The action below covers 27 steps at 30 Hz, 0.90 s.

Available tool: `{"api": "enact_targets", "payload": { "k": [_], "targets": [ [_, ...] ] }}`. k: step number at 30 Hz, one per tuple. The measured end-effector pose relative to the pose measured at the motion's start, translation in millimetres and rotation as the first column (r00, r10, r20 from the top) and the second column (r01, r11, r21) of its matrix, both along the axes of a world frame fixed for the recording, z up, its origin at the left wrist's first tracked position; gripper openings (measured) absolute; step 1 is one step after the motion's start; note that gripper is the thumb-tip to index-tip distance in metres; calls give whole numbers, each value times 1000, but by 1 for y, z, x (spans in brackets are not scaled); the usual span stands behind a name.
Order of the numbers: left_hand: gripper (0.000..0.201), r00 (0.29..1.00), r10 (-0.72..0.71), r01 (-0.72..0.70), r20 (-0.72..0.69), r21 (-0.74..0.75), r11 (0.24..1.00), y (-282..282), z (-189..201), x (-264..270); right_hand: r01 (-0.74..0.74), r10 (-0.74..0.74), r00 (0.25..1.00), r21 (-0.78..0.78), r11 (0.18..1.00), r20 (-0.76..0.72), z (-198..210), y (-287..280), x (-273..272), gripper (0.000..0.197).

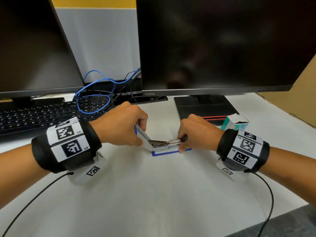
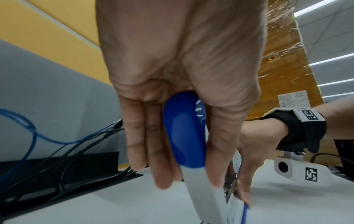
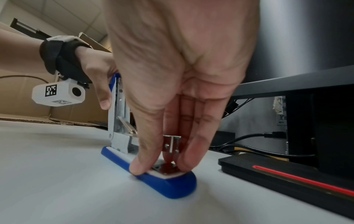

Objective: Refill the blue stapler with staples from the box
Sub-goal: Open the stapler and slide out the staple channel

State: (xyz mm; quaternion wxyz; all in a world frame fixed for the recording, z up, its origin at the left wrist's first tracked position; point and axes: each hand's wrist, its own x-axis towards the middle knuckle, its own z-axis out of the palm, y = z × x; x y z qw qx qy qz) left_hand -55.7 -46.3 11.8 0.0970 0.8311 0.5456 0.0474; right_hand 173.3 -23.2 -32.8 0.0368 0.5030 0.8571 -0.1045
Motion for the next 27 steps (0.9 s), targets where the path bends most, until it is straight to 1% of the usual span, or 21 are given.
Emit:
{"api": "enact_targets", "payload": {
  "k": [3, 7, 11, 14, 17, 21, 24, 27],
  "targets": [
    [25, 993, 27, -25, -117, 18, 1000, -3, 4, 5, 15, -15, 1000, -13, 1000, 13, 2, -2, -1, 39],
    [28, 955, 64, -57, -290, 35, 998, -4, 0, 4, 25, -24, 999, -11, 1000, 30, 2, -2, -2, 39],
    [42, 922, 115, -110, -371, 37, 993, -4, -9, 1, 29, -29, 999, -13, 999, 27, 2, -2, -2, 38],
    [45, 899, 125, -135, -419, 6, 991, -3, -16, 2, 34, -33, 999, -18, 999, 18, 2, -3, -1, 38],
    [45, 887, 119, -145, -445, -25, 989, -2, -21, 2, 33, -33, 999, -7, 999, 8, 2, -3, 0, 36],
    [45, 890, 113, -143, -442, -36, 989, -1, -22, 0, 16, -16, 1000, -12, 1000, 8, 1, -4, 2, 36],
    [40, 894, 97, -135, -438, -57, 989, -1, -21, 0, -20, 21, 998, -19, 1000, 53, 3, -3, 7, 36],
    [36, 902, 75, -125, -424, -91, 988, 0, -21, -2, -24, 25, 997, -18, 1000, 79, 9, 0, 20, 38]
  ]
}}
